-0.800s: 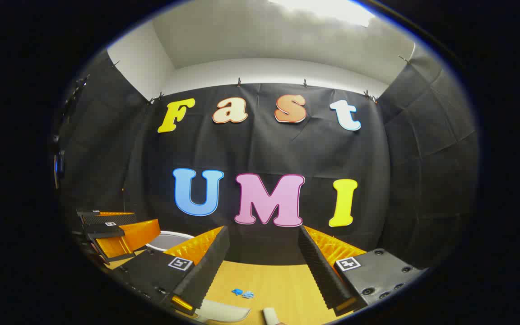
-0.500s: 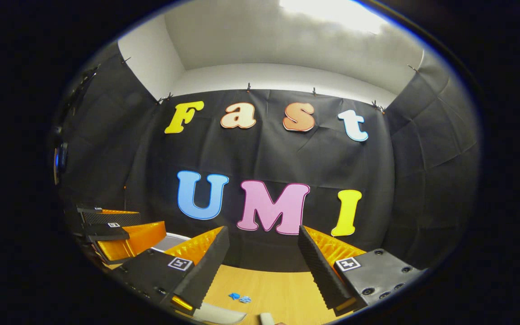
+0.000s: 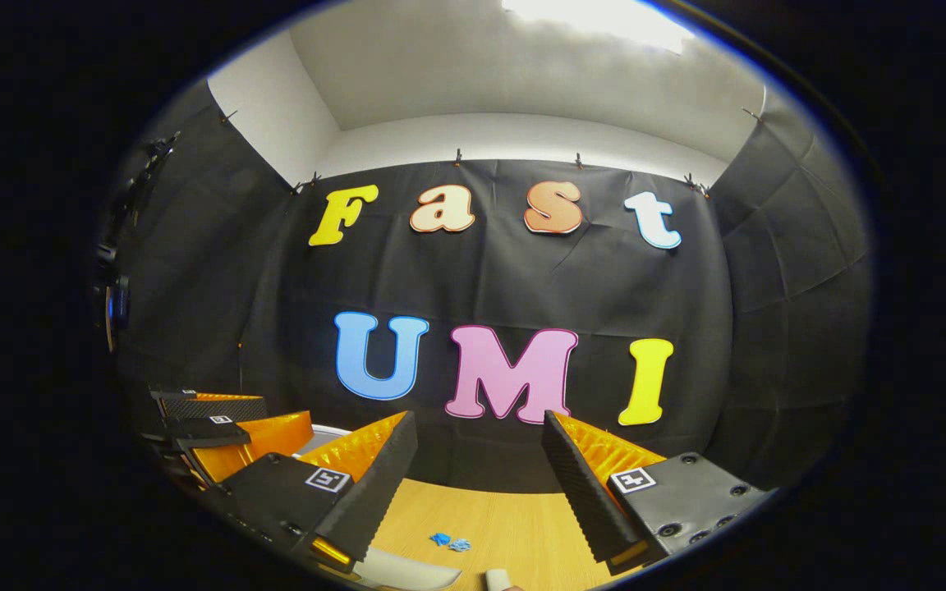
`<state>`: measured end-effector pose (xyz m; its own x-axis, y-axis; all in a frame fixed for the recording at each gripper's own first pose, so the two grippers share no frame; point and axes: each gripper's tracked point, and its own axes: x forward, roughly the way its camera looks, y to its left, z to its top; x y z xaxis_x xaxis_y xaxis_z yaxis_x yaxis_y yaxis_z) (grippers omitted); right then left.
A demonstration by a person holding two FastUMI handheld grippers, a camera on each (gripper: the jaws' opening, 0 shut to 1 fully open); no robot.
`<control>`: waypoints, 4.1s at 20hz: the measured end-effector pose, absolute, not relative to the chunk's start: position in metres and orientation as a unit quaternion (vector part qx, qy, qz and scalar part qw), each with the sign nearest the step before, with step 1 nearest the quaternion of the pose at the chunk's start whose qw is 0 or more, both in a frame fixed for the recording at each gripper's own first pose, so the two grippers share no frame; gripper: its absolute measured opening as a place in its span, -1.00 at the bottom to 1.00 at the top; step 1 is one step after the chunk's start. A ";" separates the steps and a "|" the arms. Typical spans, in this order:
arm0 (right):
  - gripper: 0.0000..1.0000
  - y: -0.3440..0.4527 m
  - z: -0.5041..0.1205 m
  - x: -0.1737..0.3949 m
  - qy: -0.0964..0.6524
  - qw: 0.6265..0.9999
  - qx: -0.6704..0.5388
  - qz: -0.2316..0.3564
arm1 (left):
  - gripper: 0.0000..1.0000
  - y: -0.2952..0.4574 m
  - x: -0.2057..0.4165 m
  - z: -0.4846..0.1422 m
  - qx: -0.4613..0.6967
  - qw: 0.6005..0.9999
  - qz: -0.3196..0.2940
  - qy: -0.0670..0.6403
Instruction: Pick up the small broom and dustpan from the desktop, sweep the trash into the dustpan with the broom, and then empty the trash into the garbage bin.
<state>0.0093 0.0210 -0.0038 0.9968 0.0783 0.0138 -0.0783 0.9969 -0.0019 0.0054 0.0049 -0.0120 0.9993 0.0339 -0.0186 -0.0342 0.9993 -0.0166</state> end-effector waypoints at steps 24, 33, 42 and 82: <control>0.97 0.008 -0.012 -0.008 0.011 0.999 -0.018 0.032 | 0.51 0.006 -0.011 -0.023 0.009 0.999 0.045 0.020; 0.97 -0.006 -0.016 -0.009 0.017 1.000 -0.016 0.019 | 0.51 -0.008 -0.011 -0.046 -0.019 0.998 0.023 0.055; 0.97 -0.013 -0.026 -0.018 0.024 0.999 -0.021 0.020 | 0.51 -0.023 -0.007 -0.137 -0.039 0.983 0.005 0.181; 0.96 -0.043 -0.244 -0.086 0.443 0.887 0.126 0.041 | -0.41 -0.035 -0.027 -0.396 -0.030 0.668 0.021 0.744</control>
